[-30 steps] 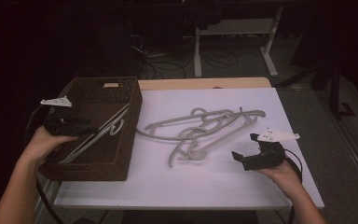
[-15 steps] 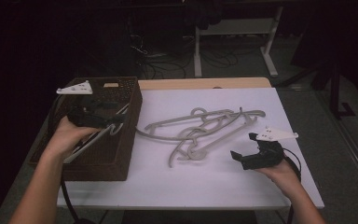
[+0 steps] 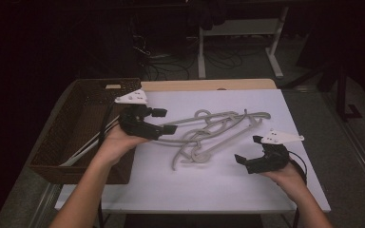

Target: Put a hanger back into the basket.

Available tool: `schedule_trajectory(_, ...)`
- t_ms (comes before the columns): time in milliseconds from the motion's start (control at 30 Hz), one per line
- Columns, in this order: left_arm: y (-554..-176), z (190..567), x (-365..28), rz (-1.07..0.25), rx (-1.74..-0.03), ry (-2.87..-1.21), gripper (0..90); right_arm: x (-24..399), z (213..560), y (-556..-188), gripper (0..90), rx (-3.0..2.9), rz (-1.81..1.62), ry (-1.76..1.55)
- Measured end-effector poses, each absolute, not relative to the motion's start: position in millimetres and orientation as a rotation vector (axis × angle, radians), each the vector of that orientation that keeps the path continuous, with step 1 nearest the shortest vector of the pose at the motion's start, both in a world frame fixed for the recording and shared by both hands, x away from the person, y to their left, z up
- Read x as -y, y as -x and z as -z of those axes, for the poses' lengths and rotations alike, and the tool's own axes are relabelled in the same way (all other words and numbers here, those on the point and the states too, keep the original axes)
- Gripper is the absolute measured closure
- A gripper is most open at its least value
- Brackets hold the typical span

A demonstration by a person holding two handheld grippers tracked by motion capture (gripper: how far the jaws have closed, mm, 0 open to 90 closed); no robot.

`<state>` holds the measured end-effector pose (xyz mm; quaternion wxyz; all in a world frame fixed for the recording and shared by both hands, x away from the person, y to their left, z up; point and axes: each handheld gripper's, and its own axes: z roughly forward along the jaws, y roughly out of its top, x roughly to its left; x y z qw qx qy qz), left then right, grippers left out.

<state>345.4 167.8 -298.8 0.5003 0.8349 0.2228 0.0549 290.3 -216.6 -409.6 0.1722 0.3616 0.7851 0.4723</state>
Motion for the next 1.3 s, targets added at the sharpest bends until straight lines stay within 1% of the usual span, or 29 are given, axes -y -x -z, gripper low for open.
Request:
schedule_trajectory(233,-353.6,329.5,-140.0,-0.109,-0.524,-2.071,24.7,215.7,411.7,-291.2,1.3,-2.243,-1.338,-1.021)
schedule_trajectory(433,-370.4,365.3,-133.0,-0.08,-0.576,-2.112,25.1,215.0,412.2,-290.7,1.3,-2.246,-1.335,-1.023)
schedule_trajectory(533,-377.6,382.3,-129.6,-0.101,-0.616,-2.166,25.8,214.5,412.7,-290.8,1.3,-2.249,-1.334,-1.023)
schedule_trajectory(633,-384.4,397.0,-130.3,-0.092,-0.651,-2.19,27.2,214.8,413.0,-290.9,1.3,-2.252,-1.334,-1.023)
schedule_trajectory(800,-395.4,418.0,-130.5,-0.117,-0.707,-2.244,27.6,215.4,413.5,-291.1,1.3,-2.252,-1.335,-1.025)
schedule_trajectory(1000,-404.0,432.6,-128.6,-0.104,-0.735,-2.28,28.8,215.2,413.4,-290.4,1.3,-2.254,-1.331,-1.021)
schedule_trajectory(1300,-411.5,446.6,-126.0,-0.051,-0.755,-2.325,38.1,217.2,413.1,-289.6,1.3,-2.248,-1.331,-1.025)
